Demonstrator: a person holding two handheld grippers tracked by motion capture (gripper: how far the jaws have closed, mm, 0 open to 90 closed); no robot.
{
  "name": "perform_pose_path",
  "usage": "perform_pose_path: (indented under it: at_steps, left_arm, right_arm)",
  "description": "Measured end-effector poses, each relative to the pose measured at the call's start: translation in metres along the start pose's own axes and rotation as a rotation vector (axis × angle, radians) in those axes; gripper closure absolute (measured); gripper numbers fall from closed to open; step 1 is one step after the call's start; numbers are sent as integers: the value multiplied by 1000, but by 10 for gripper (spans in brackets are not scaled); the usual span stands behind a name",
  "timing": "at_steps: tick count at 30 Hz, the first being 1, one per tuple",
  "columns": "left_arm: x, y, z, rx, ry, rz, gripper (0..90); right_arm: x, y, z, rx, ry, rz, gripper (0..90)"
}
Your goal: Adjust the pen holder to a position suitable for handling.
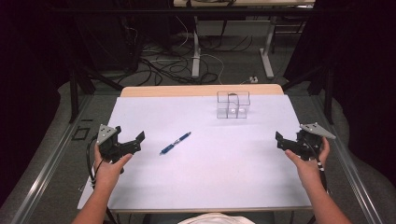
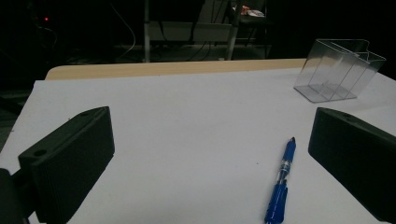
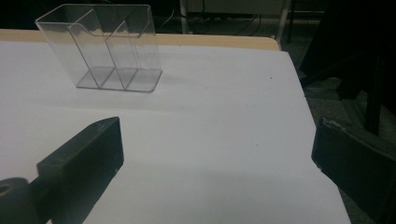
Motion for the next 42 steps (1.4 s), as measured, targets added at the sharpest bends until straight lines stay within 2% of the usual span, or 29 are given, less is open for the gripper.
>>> perform_pose_path:
  at_steps: [1, 3, 4, 5, 9, 12, 14, 15, 22, 25, 33, 37, 42]
  left_arm:
    - [0, 0, 0, 0, 1, -1, 3]
    - [0, 0, 0, -1, 0, 2, 3]
    - [0, 0, -1, -3, 1, 4, 3]
    - [-1, 0, -1, -3, -3, 4, 3]
    - [-2, -1, -1, -2, 0, 10, 3]
    - [-2, -1, -1, 0, 2, 13, 3]
    - [-3, -2, -1, 0, 7, 16, 3]
    - [-3, -2, -2, -1, 7, 19, 3]
    - [-3, -1, -3, 1, 12, 21, 3]
    - [-3, -1, -3, 1, 13, 21, 3]
    - [-3, -1, -3, 2, 11, 22, 3]
    - [-3, -1, -3, 1, 11, 22, 3]
    - [-3, -2, -3, 0, 12, 23, 3]
  right_arm:
    - [0, -1, 1, -7, 13, 17, 41]
    - [2, 0, 1, -6, 12, 14, 81]
    - [4, -1, 1, -6, -1, 18, 122]
    - [5, -1, 2, 5, 8, 25, 159]
    - [13, 5, 7, 33, 30, 29, 178]
    - [22, 11, 11, 51, 10, 44, 197]
    - [28, 14, 15, 58, 21, 51, 208]
    - [31, 16, 16, 56, 21, 47, 217]
    - [55, 30, 21, 61, 39, 106, 266]
    - [67, 37, 24, 70, 24, 120, 308]
    - [89, 53, 33, 79, 61, 157, 330]
    - [101, 63, 41, 89, 75, 191, 378]
    - [112, 72, 48, 98, 62, 209, 442]
Point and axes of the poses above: each handheld gripper's, and its own axes: y roughly forward along the jaws, x roughly out of its top, z roughly to its left, the point moved 2 cm from there along y, roughly forward along the jaws
